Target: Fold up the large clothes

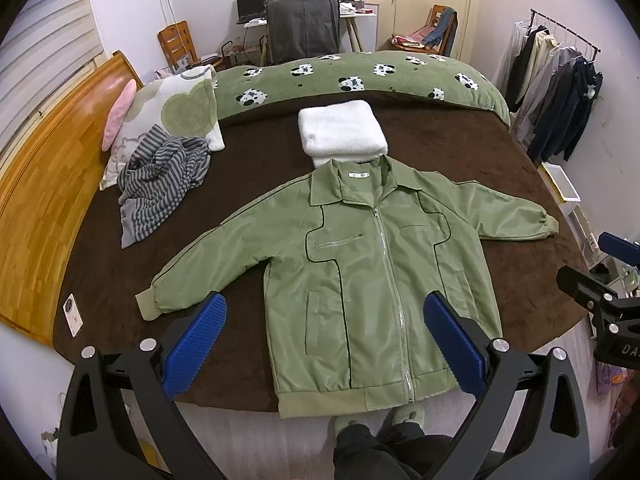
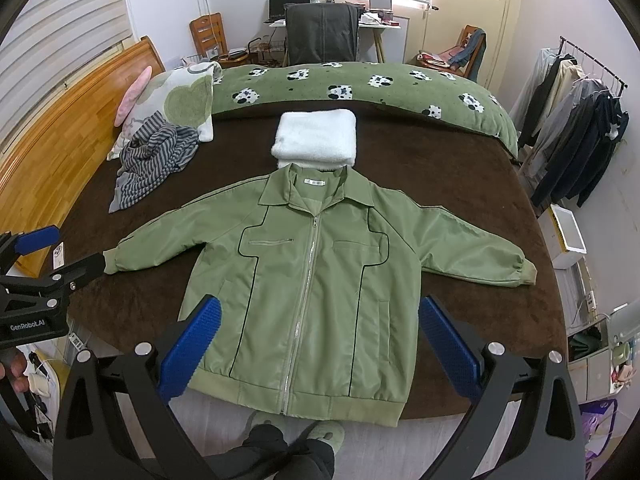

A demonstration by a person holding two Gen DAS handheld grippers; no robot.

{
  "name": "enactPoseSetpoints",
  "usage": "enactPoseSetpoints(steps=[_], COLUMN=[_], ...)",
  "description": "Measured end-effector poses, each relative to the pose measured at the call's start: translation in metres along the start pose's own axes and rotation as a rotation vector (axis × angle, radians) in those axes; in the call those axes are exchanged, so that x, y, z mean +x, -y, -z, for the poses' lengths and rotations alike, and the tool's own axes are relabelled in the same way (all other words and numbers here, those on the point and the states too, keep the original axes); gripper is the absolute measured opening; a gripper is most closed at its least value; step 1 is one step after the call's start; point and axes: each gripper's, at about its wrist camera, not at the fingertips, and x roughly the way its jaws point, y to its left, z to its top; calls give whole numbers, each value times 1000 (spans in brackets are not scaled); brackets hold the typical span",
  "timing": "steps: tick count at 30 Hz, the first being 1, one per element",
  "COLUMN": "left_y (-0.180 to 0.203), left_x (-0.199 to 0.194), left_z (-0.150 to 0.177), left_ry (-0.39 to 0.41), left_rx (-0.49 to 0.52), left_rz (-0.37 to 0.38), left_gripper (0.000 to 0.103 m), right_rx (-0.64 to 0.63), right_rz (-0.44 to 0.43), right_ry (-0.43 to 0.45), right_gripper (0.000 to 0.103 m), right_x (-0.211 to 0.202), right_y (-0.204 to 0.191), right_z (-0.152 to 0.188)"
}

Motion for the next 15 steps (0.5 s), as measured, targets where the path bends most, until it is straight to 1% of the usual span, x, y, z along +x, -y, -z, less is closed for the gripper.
enactPoseSetpoints(steps=[9, 15], left_y=[-2, -1], left_x=[3, 7], left_z=[0, -6], left_ry=[-11, -20], left_rx=[-6, 19], left_rz=[10, 27], left_gripper=[97, 97], right_rx=[5, 15], right_rz=[0, 2], right_ry=[1, 1], right_gripper=[97, 97], right_x=[1, 2], right_y=[0, 1], right_z=[0, 2])
